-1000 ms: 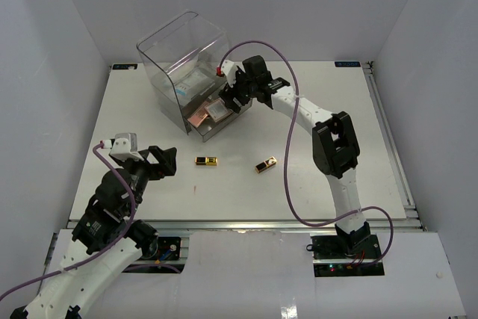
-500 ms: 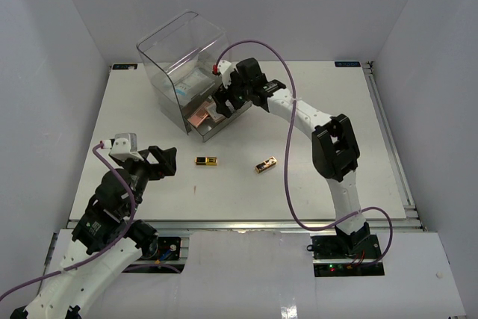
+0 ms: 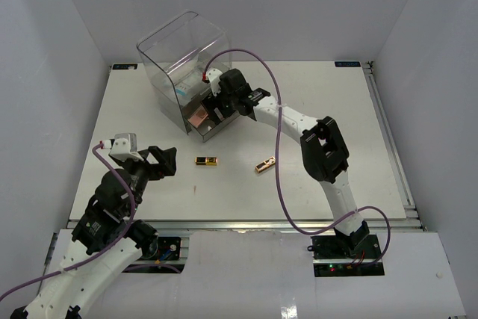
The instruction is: Organize the makeup
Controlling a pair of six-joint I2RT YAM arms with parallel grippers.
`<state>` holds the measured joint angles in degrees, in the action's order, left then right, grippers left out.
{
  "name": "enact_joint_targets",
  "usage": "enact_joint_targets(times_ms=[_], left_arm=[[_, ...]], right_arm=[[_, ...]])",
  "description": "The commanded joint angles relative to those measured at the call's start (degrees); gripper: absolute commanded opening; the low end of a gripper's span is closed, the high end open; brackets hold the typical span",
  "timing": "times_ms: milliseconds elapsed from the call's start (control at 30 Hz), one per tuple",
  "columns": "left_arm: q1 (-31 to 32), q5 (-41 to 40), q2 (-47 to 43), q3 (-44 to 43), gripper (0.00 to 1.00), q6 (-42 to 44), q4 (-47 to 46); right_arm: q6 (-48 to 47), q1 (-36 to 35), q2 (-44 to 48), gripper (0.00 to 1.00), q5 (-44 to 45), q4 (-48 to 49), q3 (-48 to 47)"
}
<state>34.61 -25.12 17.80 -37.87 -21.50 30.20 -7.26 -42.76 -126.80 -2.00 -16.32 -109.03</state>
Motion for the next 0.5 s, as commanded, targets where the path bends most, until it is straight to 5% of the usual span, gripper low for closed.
enact_joint_targets(times_ms=[0, 467], left_arm=[[-0.25, -0.54, -0.43, 0.1, 0.98, -0.21, 0.63], [-0.25, -0.66, -0.93, 0.07, 0.98, -0.21, 0.62]], right_arm=[[1.56, -0.12, -1.02, 0.9, 4.3, 0.23, -1.91], [-1.44, -0.73, -0.61, 0.99, 12.51, 2.04, -1.16]])
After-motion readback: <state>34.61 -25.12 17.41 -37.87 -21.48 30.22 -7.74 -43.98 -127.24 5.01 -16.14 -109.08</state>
